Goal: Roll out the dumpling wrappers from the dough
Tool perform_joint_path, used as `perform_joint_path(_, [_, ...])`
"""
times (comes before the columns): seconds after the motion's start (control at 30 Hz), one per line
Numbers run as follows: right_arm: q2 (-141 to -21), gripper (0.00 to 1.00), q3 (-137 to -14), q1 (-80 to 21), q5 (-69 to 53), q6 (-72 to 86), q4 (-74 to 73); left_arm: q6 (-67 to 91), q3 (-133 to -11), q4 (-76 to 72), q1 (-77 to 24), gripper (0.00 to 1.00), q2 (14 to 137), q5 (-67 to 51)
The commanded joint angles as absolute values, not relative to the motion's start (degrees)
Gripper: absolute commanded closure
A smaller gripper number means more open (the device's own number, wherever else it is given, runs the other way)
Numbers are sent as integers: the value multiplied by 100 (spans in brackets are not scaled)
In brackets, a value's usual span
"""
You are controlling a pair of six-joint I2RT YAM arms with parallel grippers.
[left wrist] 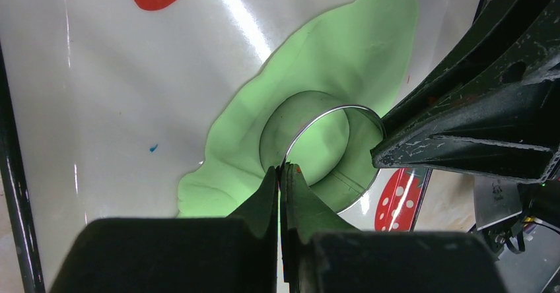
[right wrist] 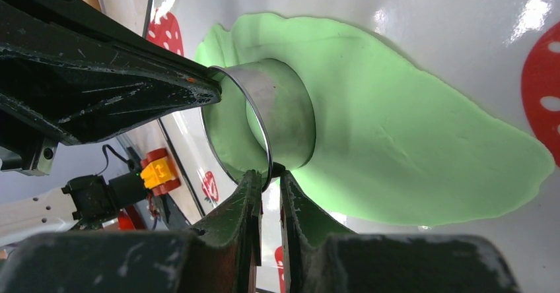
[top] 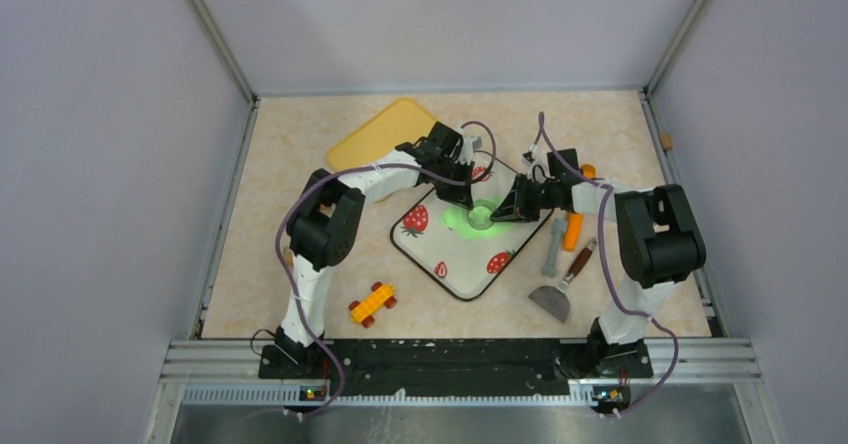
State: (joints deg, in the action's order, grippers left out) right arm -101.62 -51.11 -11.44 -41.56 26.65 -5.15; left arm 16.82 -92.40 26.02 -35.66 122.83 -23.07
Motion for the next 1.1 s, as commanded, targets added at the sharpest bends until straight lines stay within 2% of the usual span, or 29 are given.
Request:
perform_joint_path(0.0, [-10644,94,-4869,-1193,-2863,2059,-985,1425,-8687,3218,-3480,100,12731,-1355])
perform_joint_path(0.17, [-10607,94,-4944,-1178,-2855,2004,-1028,1379,-8696,3256,-3476,100,12701,-1292])
perform_joint_path(0.33, [-10373,94,-5237,-1179,-3373,1966,-1002,1265,-8895,3291,-3451,100,12495,-1542])
perform_joint_path(0.53, [-9910,87,-5522,-1178,-3964,1944,-1035,1039,-9399,3371,-3445,100,12208,-2092])
perform_joint_path(0.63, [-9671,82,-5700,-1172,-4169,2029,-1081,955,-9743,3531,-3438,89,12113,-2144])
perform_joint_path(0.77, [-9404,71,-6179,-1169,-4327,1829,-1478,868,-10177,3760,-3436,59,11942,-1910])
perform_joint_path(0.83, [-9286,67,-6365,-1176,-4297,1546,-1713,788,-10350,3999,-3436,49,11864,-1758])
perform_joint_path(0.97, [-9194,62,-6637,-1169,-4201,654,-2059,409,-10164,4152,-3403,42,11522,-1794])
perform_joint_path(1.07, [-9316,59,-6910,-1174,-4225,-453,-2464,-323,-8923,3232,-3397,41,10735,-2045])
